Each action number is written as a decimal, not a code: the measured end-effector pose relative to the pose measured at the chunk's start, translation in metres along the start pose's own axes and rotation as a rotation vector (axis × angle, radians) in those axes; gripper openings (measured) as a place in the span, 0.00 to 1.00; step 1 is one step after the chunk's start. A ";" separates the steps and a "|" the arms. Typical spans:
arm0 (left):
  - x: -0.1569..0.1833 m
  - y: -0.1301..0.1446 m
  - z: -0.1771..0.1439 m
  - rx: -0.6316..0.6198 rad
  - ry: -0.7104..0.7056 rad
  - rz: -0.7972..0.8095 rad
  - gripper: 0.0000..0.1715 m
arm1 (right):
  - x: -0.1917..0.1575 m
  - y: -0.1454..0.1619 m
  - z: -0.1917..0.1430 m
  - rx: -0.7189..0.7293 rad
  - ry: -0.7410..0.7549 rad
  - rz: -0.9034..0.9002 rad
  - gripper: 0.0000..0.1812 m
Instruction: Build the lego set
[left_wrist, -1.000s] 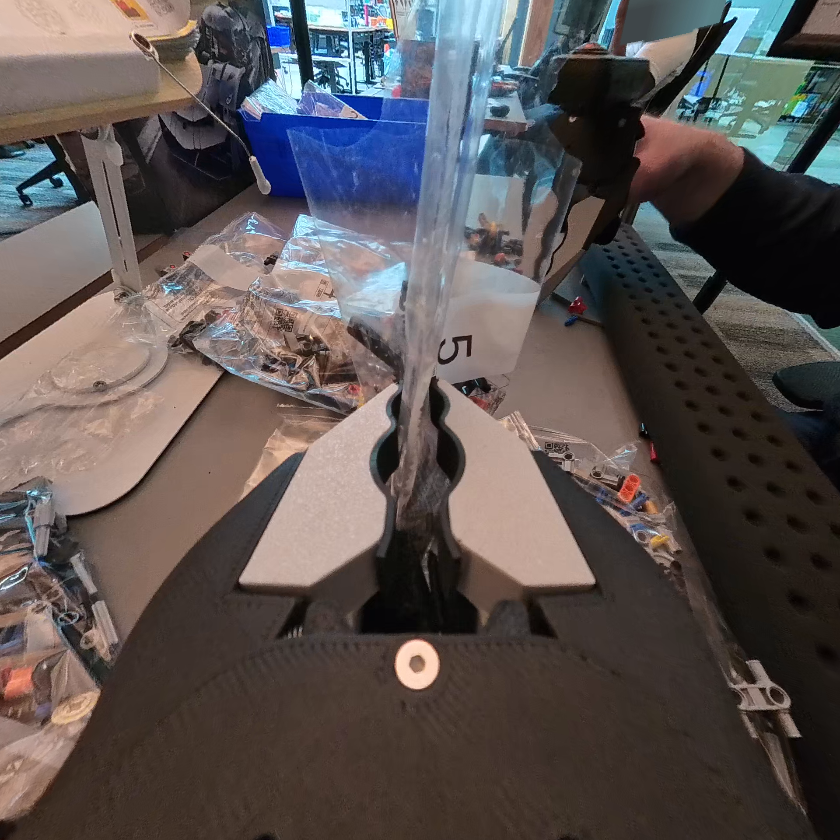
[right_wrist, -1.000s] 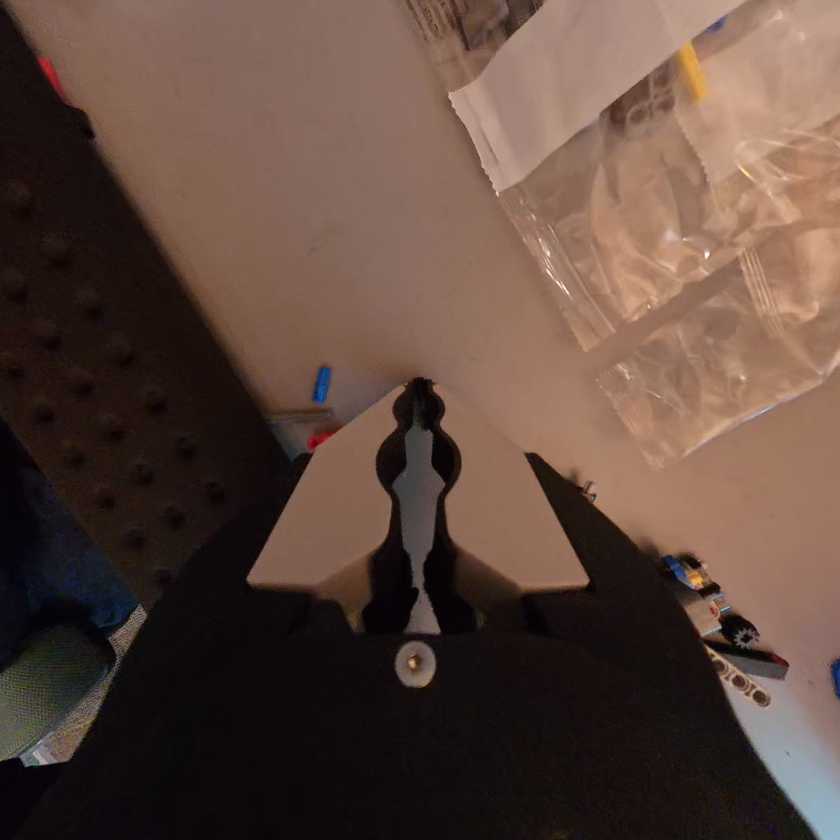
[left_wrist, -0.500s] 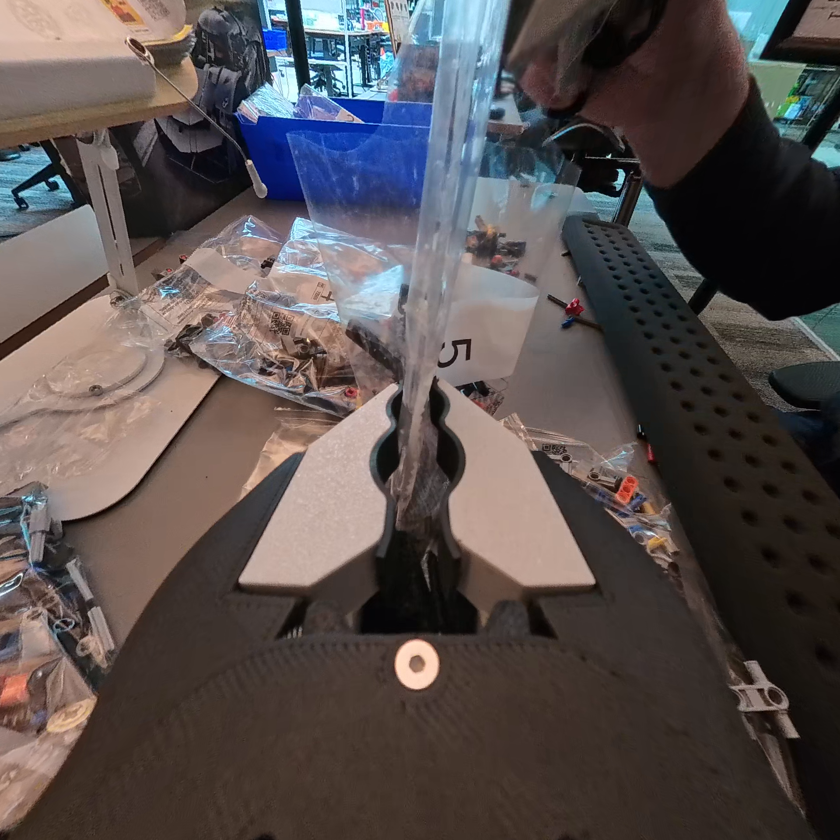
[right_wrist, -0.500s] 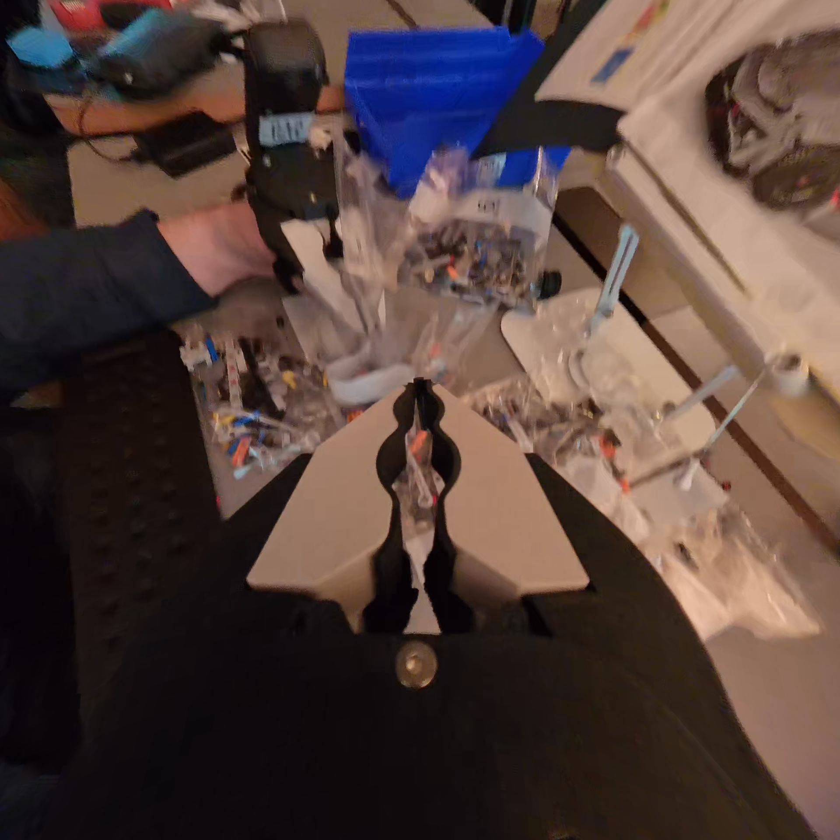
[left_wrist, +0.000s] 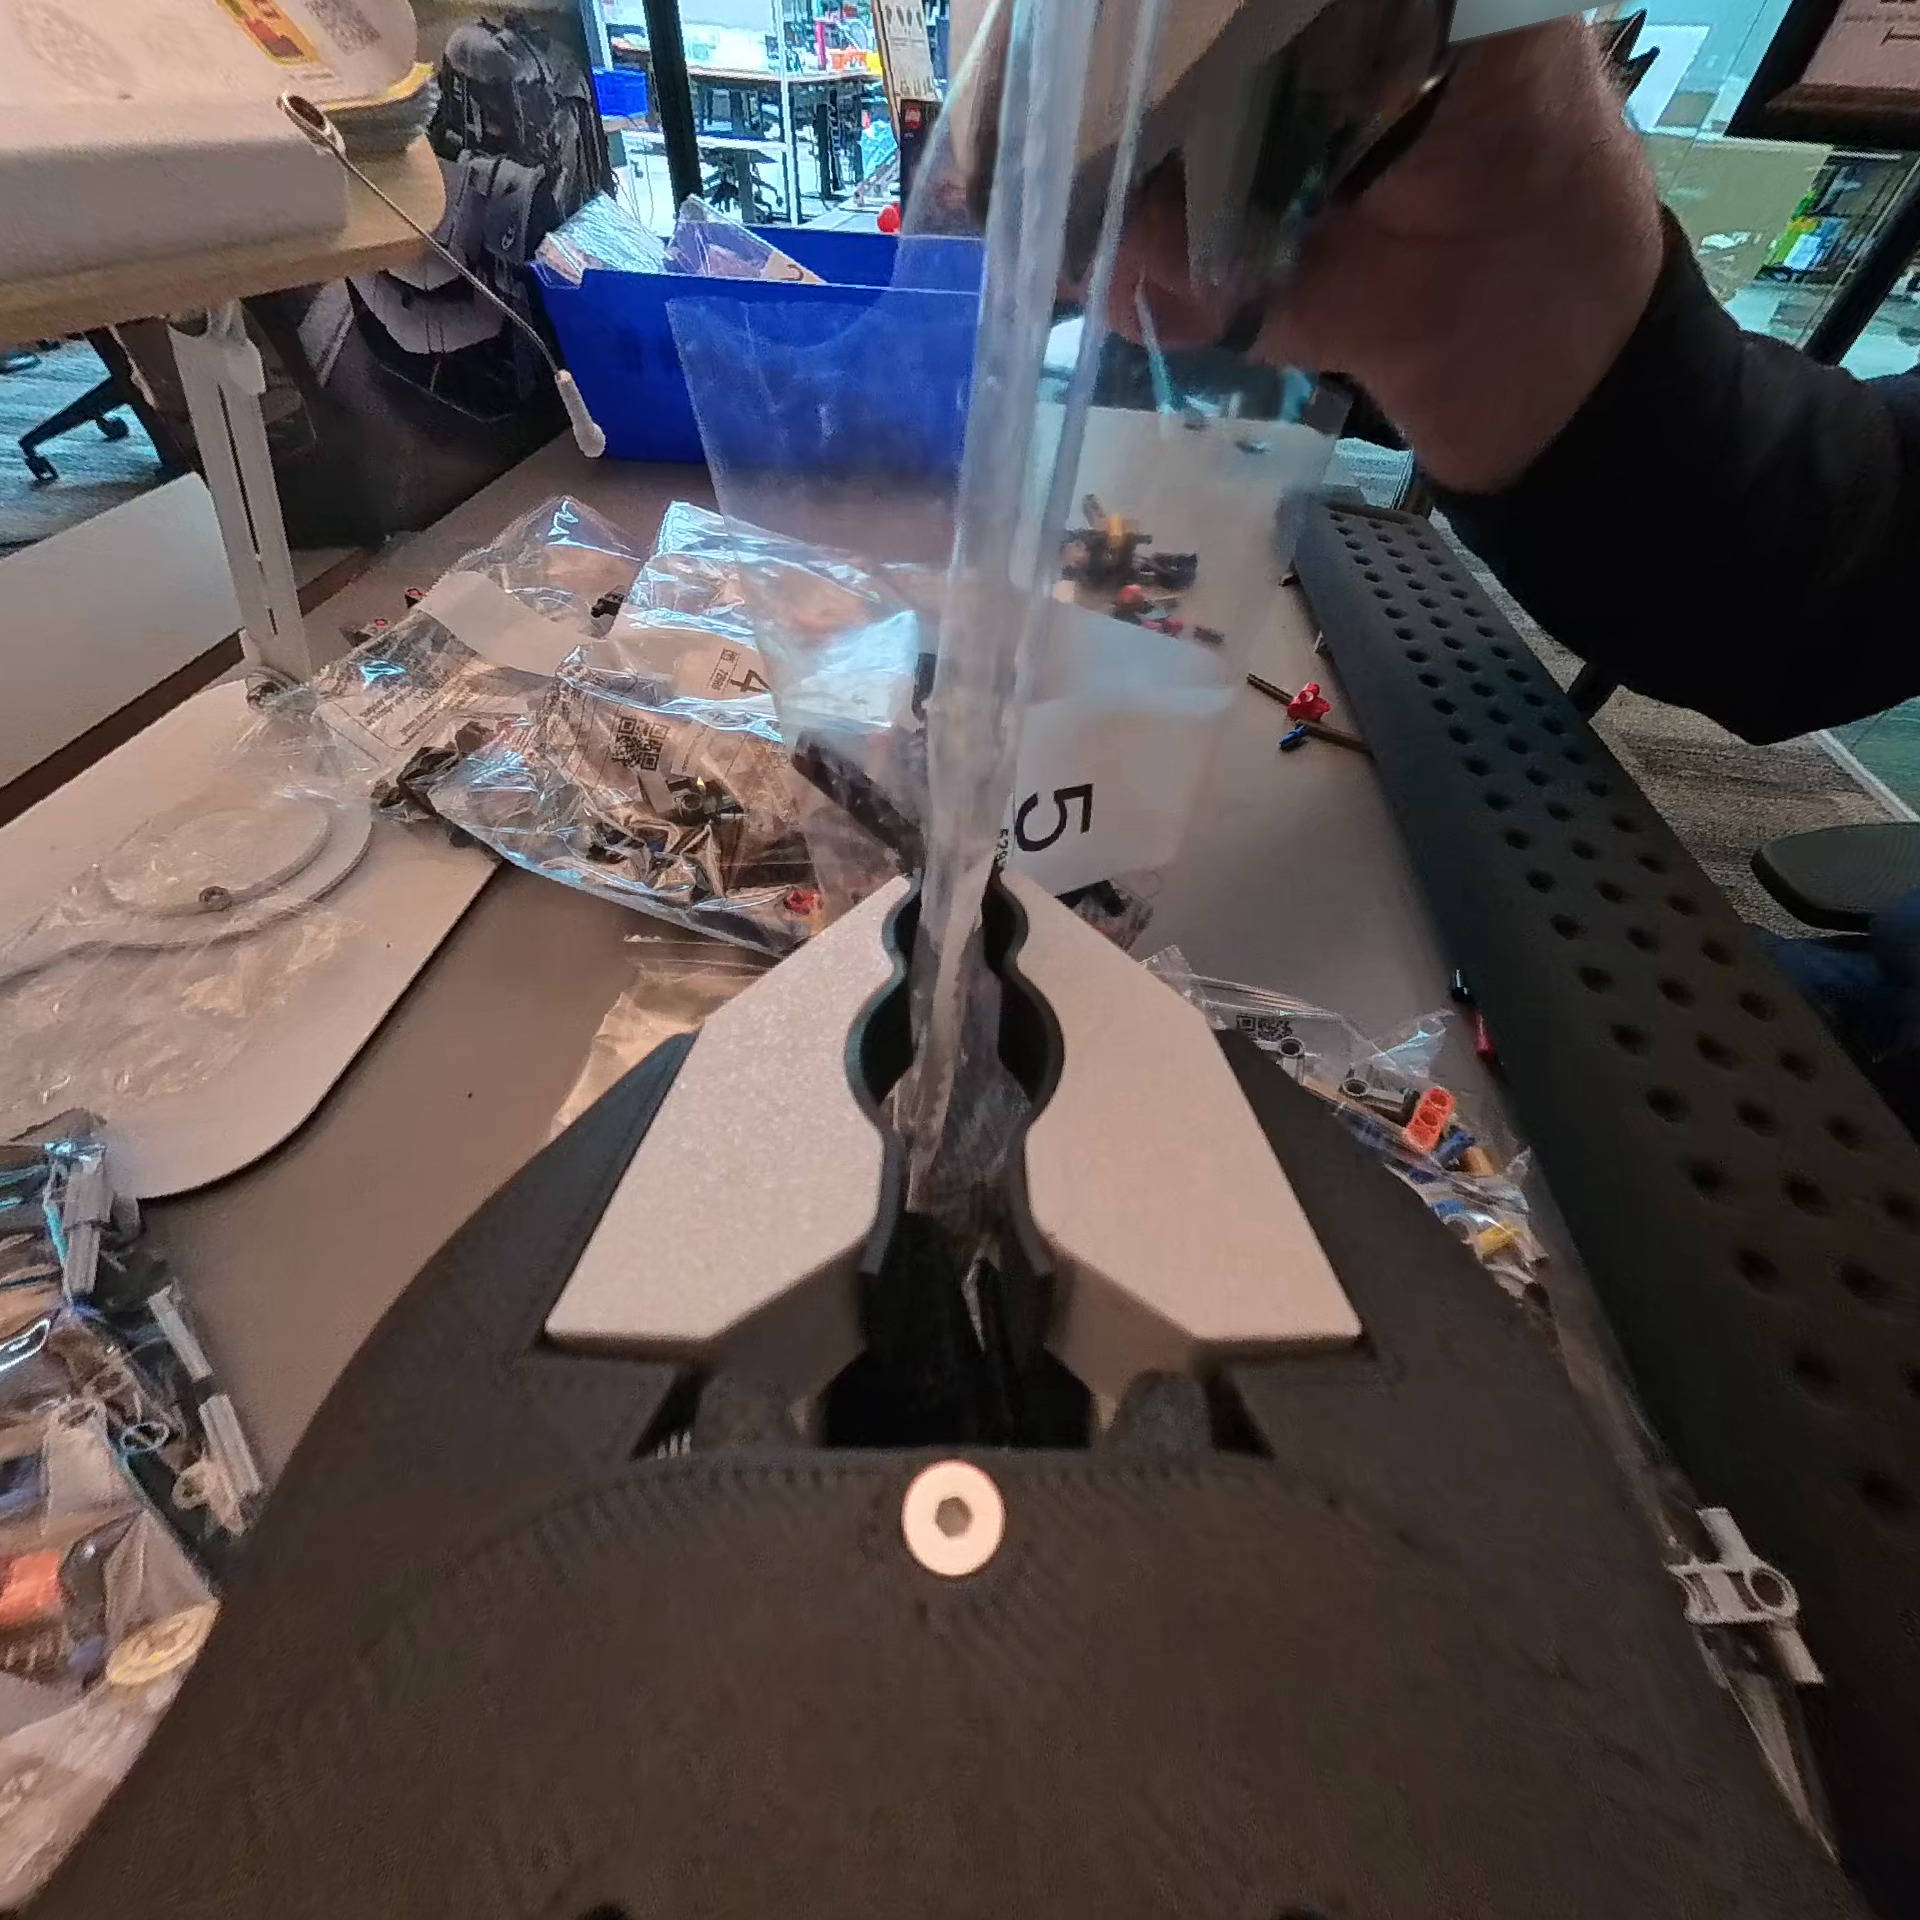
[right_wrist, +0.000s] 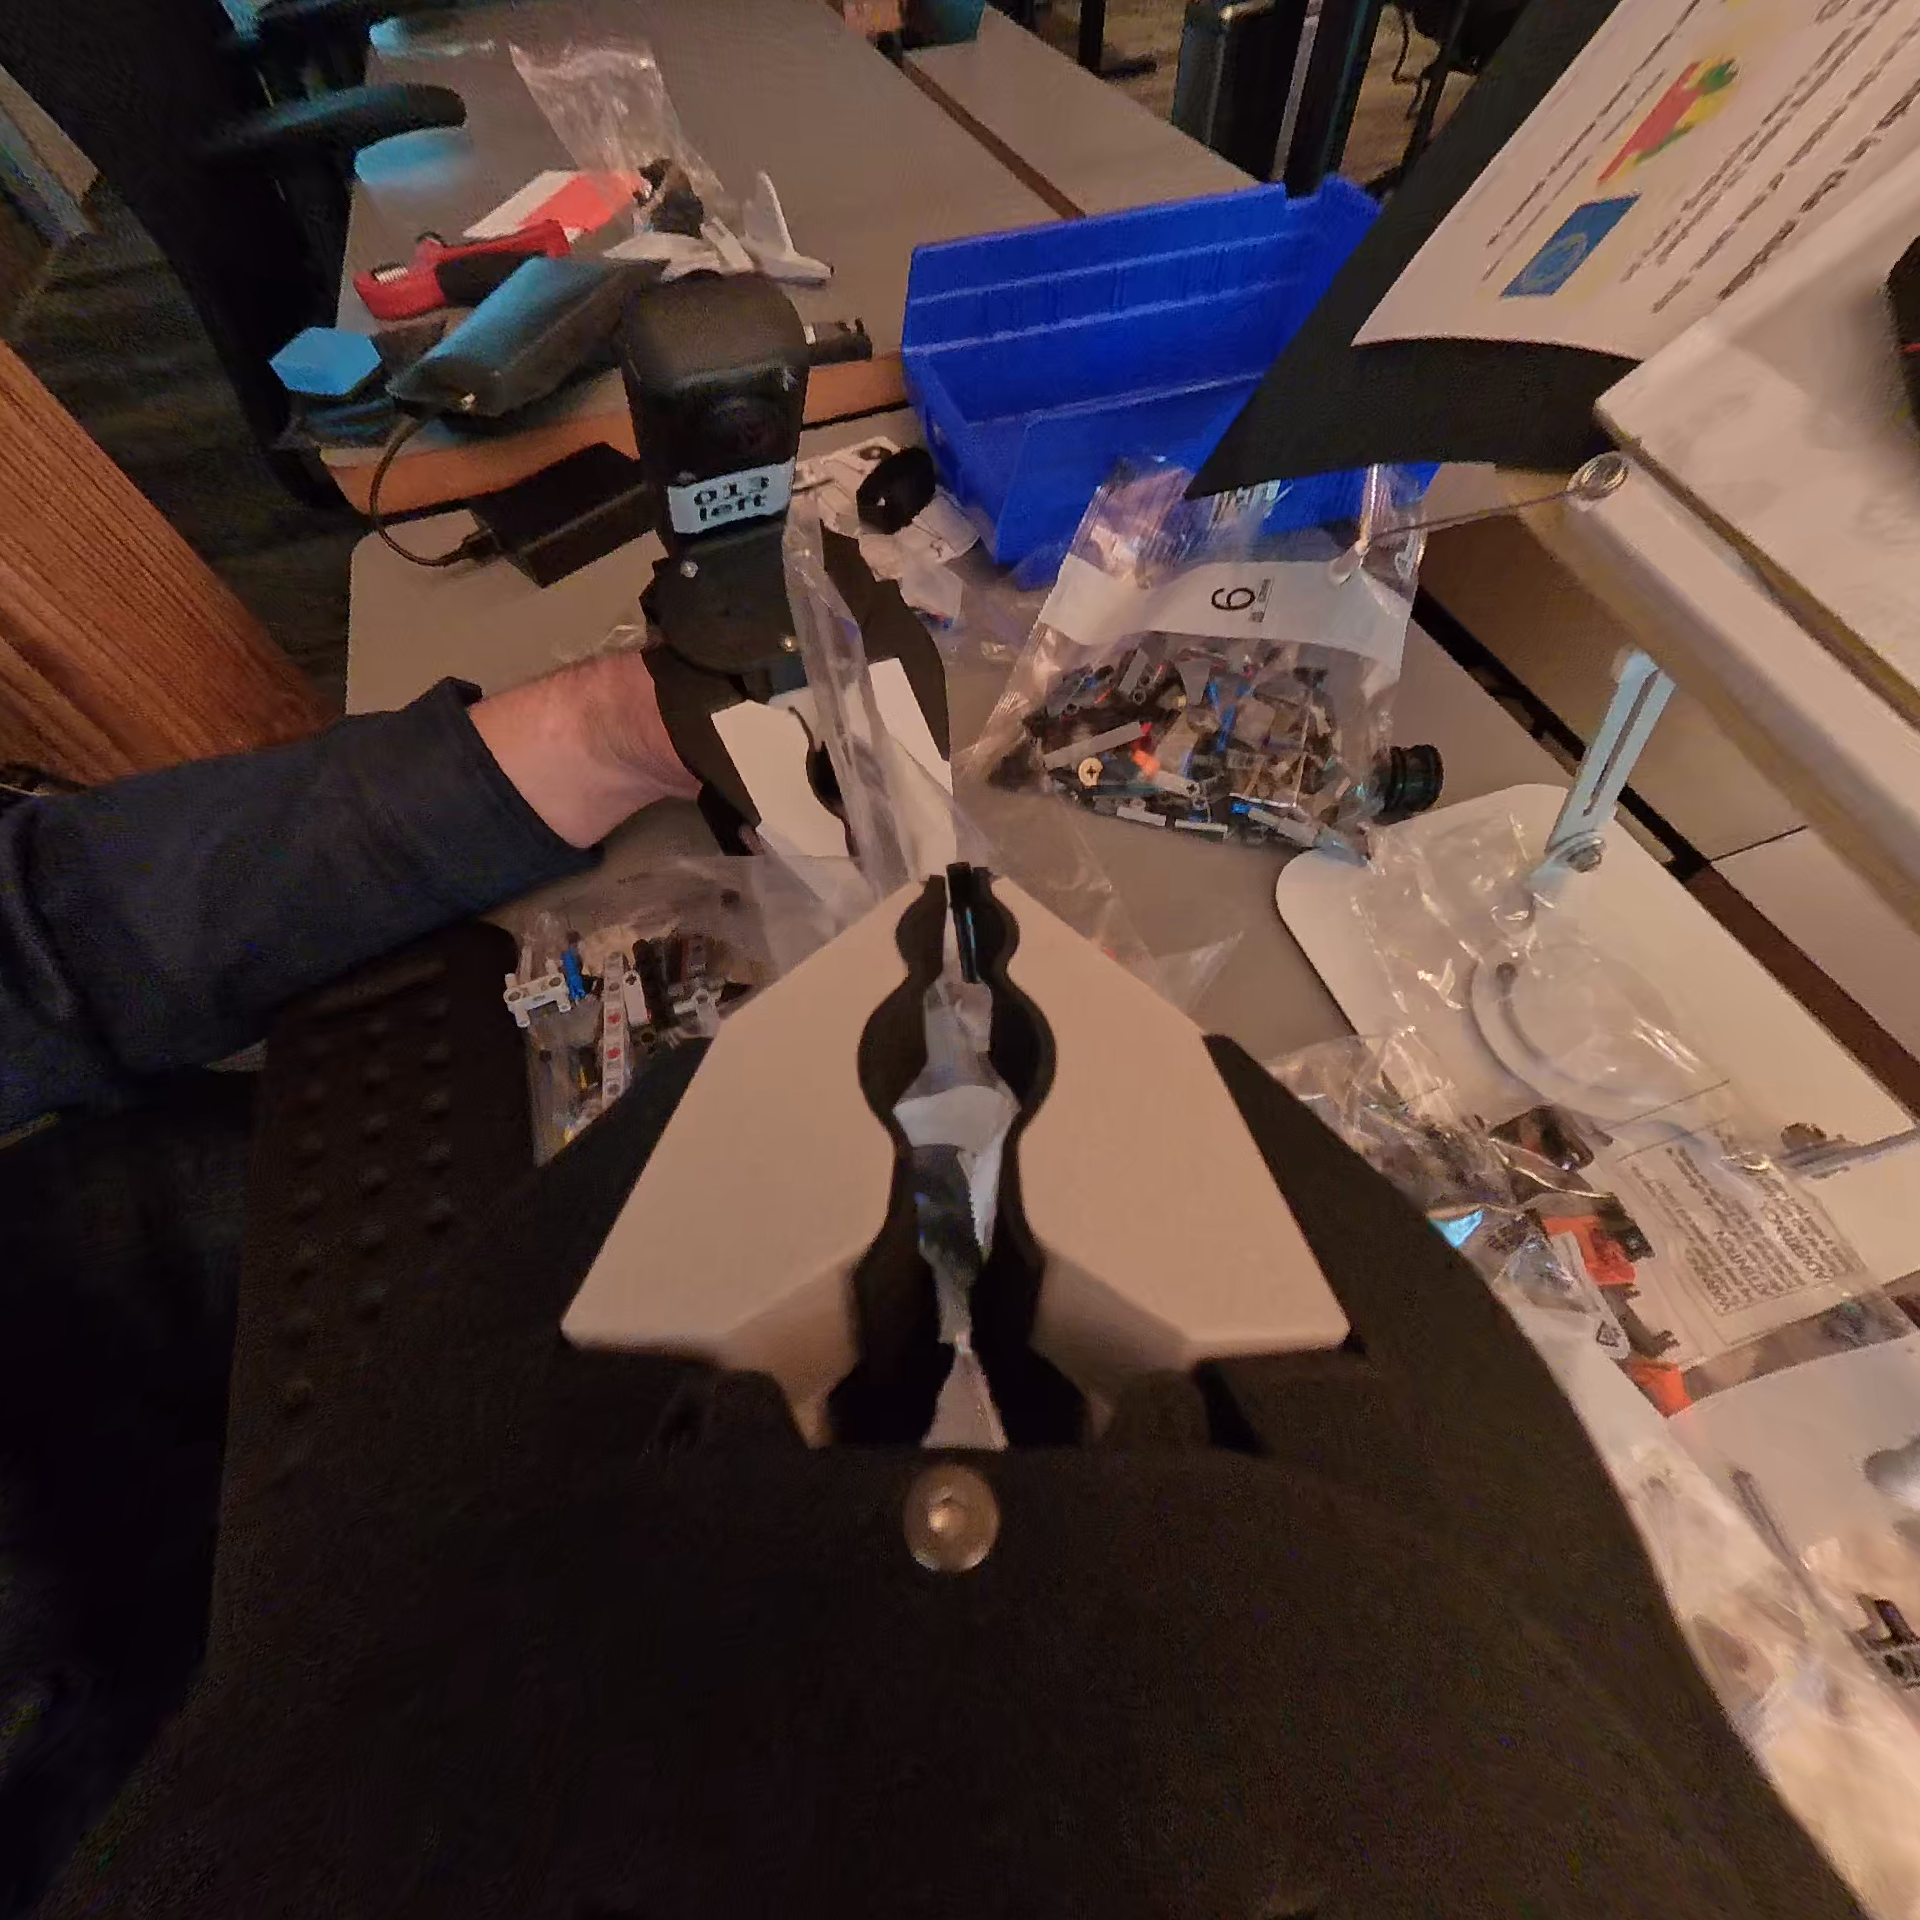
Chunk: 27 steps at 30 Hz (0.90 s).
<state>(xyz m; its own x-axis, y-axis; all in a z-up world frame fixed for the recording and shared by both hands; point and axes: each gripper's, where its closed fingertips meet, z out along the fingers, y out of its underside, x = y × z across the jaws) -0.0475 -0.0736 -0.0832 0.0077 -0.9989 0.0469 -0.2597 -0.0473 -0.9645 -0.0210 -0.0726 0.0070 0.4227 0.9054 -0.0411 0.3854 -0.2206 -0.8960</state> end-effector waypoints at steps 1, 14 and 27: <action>0.000 0.000 0.000 0.000 0.001 0.000 0.05 | 0.000 0.004 0.001 -0.020 -0.003 0.007 0.04; 0.000 0.006 0.005 -0.024 0.006 -0.005 0.05 | 0.006 0.049 -0.054 -0.078 0.148 0.013 0.15; -0.002 0.011 0.006 -0.039 0.000 -0.019 0.05 | -0.006 0.132 -0.139 -0.149 0.213 0.100 0.16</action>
<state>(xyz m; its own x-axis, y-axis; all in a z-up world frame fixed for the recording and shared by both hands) -0.0449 -0.0720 -0.0957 0.0131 -0.9978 0.0651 -0.2965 -0.0661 -0.9527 0.1414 -0.1576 -0.0495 0.6218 0.7830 -0.0185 0.4423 -0.3705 -0.8168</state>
